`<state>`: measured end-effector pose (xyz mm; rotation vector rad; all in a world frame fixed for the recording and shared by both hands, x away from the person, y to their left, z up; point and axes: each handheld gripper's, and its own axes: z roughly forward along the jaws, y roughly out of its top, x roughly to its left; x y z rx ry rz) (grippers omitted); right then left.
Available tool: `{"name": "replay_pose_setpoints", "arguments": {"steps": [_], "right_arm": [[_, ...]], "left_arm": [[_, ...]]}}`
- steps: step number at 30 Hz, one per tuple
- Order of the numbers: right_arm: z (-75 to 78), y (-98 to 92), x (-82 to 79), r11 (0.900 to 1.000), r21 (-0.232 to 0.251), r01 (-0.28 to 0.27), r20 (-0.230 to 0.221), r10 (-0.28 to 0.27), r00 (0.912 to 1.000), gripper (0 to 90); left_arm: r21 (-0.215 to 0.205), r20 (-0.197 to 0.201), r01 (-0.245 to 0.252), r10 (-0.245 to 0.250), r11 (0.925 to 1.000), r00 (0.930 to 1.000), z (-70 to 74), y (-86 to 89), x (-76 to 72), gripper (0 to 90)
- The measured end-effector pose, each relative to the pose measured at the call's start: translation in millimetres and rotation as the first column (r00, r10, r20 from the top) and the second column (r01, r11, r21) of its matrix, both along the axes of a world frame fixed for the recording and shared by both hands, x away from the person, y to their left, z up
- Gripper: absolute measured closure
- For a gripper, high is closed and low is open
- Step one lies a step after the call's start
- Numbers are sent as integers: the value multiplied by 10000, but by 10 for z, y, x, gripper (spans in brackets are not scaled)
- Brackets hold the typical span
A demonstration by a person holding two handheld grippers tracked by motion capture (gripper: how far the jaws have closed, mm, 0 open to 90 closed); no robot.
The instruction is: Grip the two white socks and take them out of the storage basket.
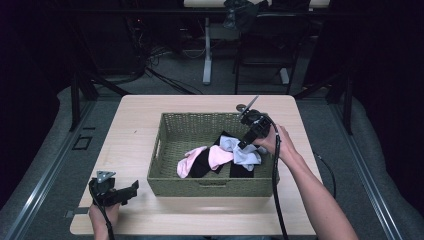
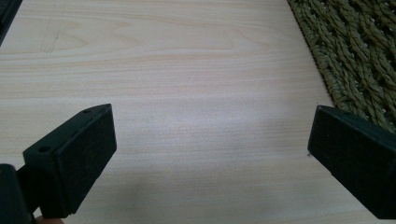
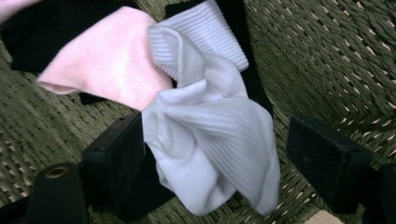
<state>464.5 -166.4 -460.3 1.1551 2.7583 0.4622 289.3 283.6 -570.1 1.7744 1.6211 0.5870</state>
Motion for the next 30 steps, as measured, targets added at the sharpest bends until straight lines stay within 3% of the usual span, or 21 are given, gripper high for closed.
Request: {"name": "replay_pose_setpoints", "arguments": {"steps": [6,8,10,21,30], "right_arm": [[-70,50,45,9983,-538,216,19,-215,9998,289],[-102,63,53,9982,-469,383,-52,-386,9992,295],[-120,66,75,9963,-785,344,-186,-360,9992,304],[-234,103,100,9927,-1079,545,-517,-603,9968,378],[-278,113,111,9873,-1446,664,-541,-749,9957,535]], "left_arm": [[26,-28,70,-70,10000,10000,2,-3,0,10],[26,-19,72,-72,10000,10000,3,-4,0,10],[22,-24,77,-77,10000,10000,3,-3,0,11],[10,-51,134,-134,9999,9999,5,-16,2,12],[-12,-43,136,-136,9999,9999,4,-14,3,13]]}}
